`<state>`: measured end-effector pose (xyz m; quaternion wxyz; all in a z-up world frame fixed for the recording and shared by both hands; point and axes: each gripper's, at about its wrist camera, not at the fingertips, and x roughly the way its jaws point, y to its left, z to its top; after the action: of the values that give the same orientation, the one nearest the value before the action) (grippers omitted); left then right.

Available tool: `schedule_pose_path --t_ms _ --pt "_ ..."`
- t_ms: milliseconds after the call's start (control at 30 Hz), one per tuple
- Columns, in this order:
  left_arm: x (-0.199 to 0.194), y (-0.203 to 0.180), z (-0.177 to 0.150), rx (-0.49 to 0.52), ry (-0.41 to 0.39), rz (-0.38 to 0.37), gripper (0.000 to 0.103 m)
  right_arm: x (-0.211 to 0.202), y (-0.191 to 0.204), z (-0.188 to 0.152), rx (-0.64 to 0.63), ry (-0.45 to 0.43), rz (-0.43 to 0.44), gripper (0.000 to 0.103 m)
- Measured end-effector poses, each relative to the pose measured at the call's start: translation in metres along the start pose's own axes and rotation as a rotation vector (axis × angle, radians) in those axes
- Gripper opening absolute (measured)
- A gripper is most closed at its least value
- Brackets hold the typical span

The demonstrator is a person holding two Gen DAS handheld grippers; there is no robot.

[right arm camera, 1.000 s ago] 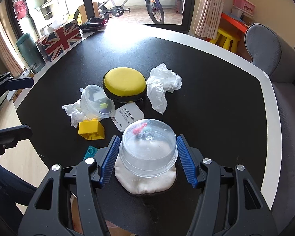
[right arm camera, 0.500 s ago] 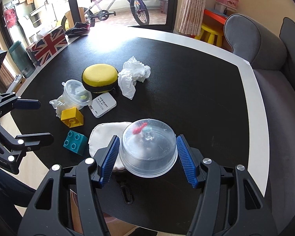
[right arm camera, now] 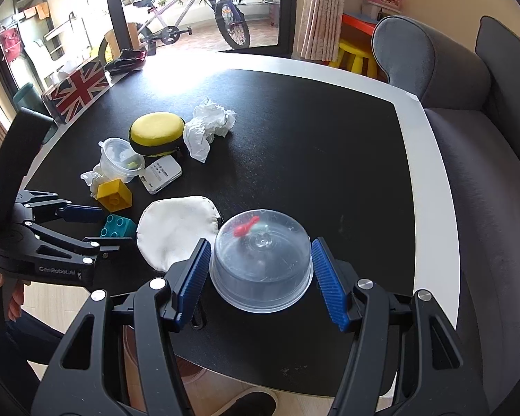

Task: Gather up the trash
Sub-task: 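Lift the dome lid with the right gripper while the left gripper grasps the teal Lego block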

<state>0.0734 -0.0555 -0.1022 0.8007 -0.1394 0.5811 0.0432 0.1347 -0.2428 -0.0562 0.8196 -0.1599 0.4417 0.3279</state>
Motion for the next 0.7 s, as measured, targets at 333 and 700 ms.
schedule_pose_path --t_ms 333,700 --pt "-0.005 0.005 0.003 0.007 -0.026 0.002 0.034 -0.003 0.003 -0.004 -0.007 -0.005 0.017 0.06" --pt "-0.039 0.019 -0.021 0.117 -0.135 -0.033 0.034 -0.011 0.025 -0.006 -0.038 -0.019 0.049 0.06"
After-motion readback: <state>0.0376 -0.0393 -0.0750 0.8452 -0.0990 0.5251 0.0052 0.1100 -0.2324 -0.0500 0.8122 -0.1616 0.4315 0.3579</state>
